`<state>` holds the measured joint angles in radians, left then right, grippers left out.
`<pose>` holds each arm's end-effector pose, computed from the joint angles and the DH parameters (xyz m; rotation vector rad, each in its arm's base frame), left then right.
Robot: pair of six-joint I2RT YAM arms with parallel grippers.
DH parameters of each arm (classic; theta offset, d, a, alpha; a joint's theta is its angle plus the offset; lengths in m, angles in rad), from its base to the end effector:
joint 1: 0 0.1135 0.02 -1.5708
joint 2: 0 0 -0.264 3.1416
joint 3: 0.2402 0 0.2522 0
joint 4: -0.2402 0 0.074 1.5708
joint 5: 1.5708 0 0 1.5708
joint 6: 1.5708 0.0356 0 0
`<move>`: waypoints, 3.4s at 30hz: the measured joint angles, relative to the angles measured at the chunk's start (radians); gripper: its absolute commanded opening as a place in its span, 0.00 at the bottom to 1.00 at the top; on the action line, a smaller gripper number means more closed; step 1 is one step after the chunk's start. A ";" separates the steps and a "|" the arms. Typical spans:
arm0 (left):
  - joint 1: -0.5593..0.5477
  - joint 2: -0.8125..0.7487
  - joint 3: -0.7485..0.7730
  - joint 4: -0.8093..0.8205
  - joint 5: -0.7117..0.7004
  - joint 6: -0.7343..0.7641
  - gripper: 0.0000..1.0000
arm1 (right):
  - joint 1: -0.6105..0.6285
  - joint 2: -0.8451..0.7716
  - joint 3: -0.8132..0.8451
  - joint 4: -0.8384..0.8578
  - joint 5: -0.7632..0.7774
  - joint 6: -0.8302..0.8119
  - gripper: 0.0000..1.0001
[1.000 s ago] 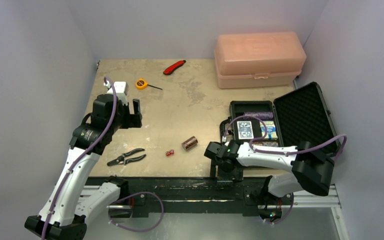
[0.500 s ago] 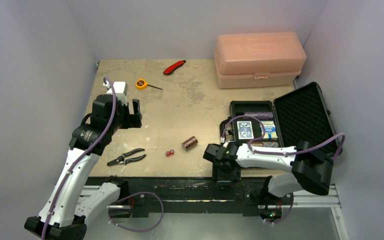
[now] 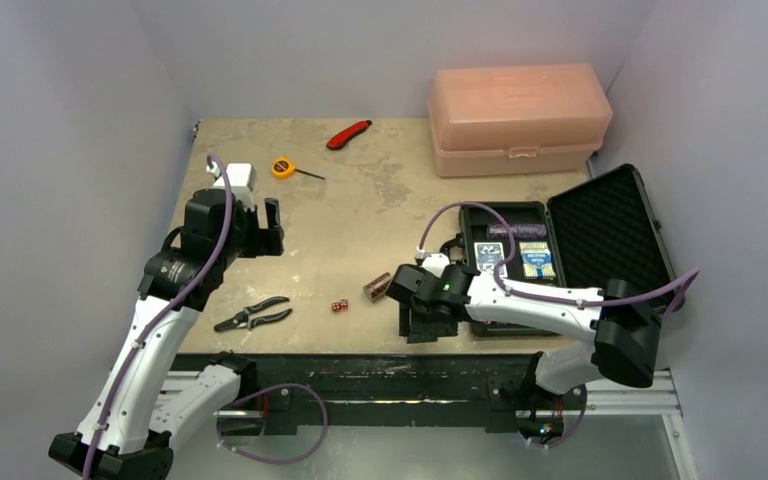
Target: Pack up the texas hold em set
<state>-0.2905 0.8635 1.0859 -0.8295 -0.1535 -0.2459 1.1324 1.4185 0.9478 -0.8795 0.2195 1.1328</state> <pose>0.1585 -0.0417 0.3644 -0.0389 2.1728 -0.1399 0.1128 0.2224 0.2107 0.0353 2.8463 0.1524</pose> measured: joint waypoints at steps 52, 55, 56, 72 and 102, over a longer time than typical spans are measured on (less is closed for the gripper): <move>0.000 -0.032 0.000 0.001 0.024 -0.002 0.84 | -0.761 -0.175 0.037 0.592 0.258 -0.771 0.00; 0.000 -0.032 0.000 0.001 0.026 -0.002 0.84 | -0.826 -0.190 0.035 0.582 0.194 -0.769 0.00; 0.000 -0.032 0.000 0.001 0.027 -0.002 0.84 | -0.836 -0.206 0.027 0.584 0.171 -0.769 0.00; 0.000 -0.019 0.000 0.002 0.046 -0.005 0.84 | -0.860 -0.252 -0.020 0.612 0.122 -0.855 0.00; 0.000 0.014 0.000 0.002 0.062 -0.005 0.84 | -1.002 0.056 -0.055 0.875 0.138 -1.020 0.00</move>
<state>-0.2905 0.8780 1.0855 -0.8280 -0.0914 -0.2512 0.1303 1.4742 0.8925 -0.0044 0.3573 0.1131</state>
